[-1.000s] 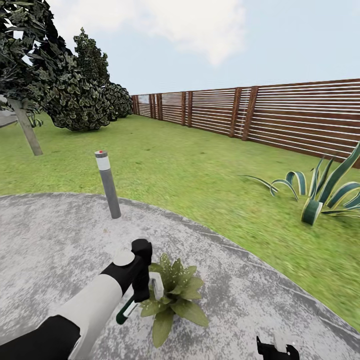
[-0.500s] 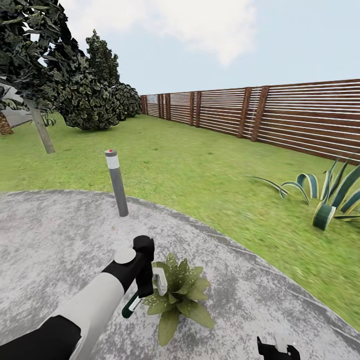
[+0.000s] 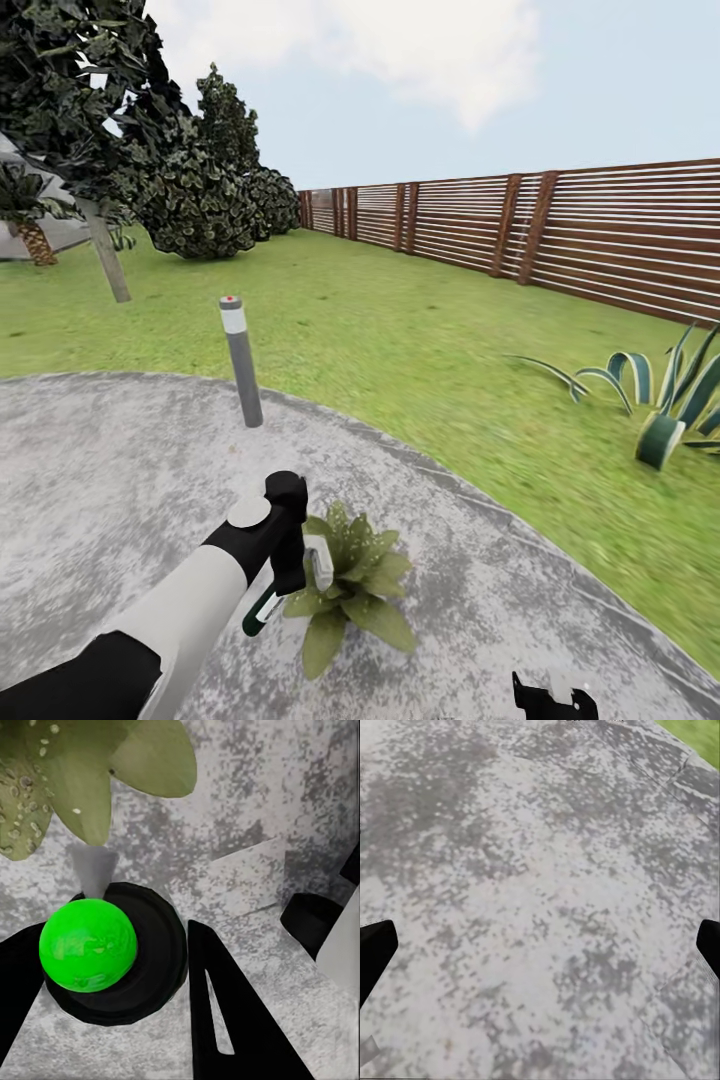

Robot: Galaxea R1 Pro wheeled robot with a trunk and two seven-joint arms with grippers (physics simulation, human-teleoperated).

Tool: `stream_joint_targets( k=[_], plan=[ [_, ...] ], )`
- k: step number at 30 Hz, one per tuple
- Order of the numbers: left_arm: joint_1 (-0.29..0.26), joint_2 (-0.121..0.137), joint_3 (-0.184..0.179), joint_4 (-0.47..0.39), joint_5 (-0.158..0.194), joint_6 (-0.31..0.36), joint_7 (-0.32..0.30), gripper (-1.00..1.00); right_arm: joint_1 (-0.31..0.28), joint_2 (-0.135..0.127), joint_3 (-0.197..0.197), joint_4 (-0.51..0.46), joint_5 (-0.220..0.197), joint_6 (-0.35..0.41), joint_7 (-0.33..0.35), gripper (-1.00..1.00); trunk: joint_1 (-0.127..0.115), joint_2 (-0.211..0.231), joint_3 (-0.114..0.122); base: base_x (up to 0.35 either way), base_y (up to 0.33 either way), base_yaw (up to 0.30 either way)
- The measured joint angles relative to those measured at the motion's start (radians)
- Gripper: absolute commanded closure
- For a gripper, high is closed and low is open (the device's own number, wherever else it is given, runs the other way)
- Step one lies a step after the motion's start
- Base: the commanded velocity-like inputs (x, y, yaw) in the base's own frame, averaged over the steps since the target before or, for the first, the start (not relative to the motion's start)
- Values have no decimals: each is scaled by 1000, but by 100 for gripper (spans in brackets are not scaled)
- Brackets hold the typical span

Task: Pick up the pesticide atomizer in the garden and spray insectifuge to fully cover both potted plants in the garden.

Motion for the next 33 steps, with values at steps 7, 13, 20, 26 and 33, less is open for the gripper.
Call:
stream_joint_targets(
  k=[7, 13, 20, 26, 33],
  plan=[
    [0, 0, 0, -1, 0, 0, 0, 100, 0, 2, 0, 0, 0, 0, 0, -100, 0, 0, 0, -214, -229, 148],
    [16, 21, -1, 2, 1, 2, 67, 100, 0, 2, 0, 0, 1, 0, 0, -100, 0, 0, 0, -107, -55, 1],
    [73, 75, 144, 3, 2, 16, 103, 100, 0, 1, 0, 0, 1, 0, 0, -100, 0, 0, 0, -2, -1, 0],
    [128, 60, 240, 11, 16, 21, 214, 100, 0, 1, 0, 0, 1, 0, 0, -100, 0, 0, 0, 0, 0, 0],
    [192, 53, 244, 1, 33, 21, 276, 100, 0, 1, 0, 1, 1, 0, 0, -100, 0, 0, 0, 0, 0, 0]
  ],
)
